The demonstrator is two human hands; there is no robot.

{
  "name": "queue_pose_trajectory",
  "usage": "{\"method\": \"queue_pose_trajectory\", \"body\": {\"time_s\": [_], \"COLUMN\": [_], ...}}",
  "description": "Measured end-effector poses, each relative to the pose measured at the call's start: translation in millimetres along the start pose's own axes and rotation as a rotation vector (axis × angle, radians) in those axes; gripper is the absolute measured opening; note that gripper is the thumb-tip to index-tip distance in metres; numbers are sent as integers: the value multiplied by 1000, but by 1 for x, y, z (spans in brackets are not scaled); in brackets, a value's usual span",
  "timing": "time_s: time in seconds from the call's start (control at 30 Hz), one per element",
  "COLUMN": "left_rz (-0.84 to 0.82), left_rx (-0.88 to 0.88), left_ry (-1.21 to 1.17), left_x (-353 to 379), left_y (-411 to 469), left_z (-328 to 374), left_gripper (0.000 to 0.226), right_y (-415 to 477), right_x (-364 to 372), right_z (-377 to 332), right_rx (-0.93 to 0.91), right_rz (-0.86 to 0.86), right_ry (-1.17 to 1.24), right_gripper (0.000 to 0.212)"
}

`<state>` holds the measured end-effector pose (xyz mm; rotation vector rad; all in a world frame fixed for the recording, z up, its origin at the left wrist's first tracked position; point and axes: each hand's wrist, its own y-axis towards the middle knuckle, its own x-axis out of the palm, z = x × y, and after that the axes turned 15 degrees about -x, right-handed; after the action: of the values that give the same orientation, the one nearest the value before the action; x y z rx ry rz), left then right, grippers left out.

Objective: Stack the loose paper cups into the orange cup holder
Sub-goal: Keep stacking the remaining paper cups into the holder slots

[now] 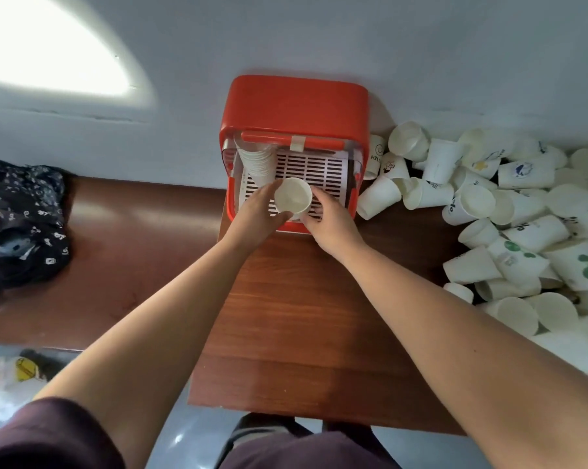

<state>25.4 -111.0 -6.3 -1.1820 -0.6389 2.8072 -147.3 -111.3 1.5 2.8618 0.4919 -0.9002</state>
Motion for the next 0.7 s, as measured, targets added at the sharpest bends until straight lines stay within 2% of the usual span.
{"method": "queue_pose_trajectory", "body": {"time_s": [0.1,0.17,0.27,0.37,0.5,0.6,0.7], "left_rz": [129,159,43,-77,-216,-148,-60], "left_rx": [2,78,212,304,293,240,94], "left_ry": [-48,-68,-80,-76,-9,49,137], "left_x": [6,11,26,50,92,116,137], "left_y": [-14,-29,-45,-44,-26,-4,18], "left_z": [6,12,33,68,117,146,165], "left_gripper": [54,39,25,20,28,37,54], "right_y": [-19,-40,-69,-85,-81,-65,-44], "right_x": [-21,-45,-88,-133,-178,-200,-213], "right_z": [8,22,53,80,105,119,130], "right_rx": [81,116,135,138,168,142,105], "right_rz": [-27,-51,-11,57,165,238,265], "right_ry": [-6,2,-106,-215,-262,-275,-320], "right_gripper": [49,45,45,47,47,47,47]}}
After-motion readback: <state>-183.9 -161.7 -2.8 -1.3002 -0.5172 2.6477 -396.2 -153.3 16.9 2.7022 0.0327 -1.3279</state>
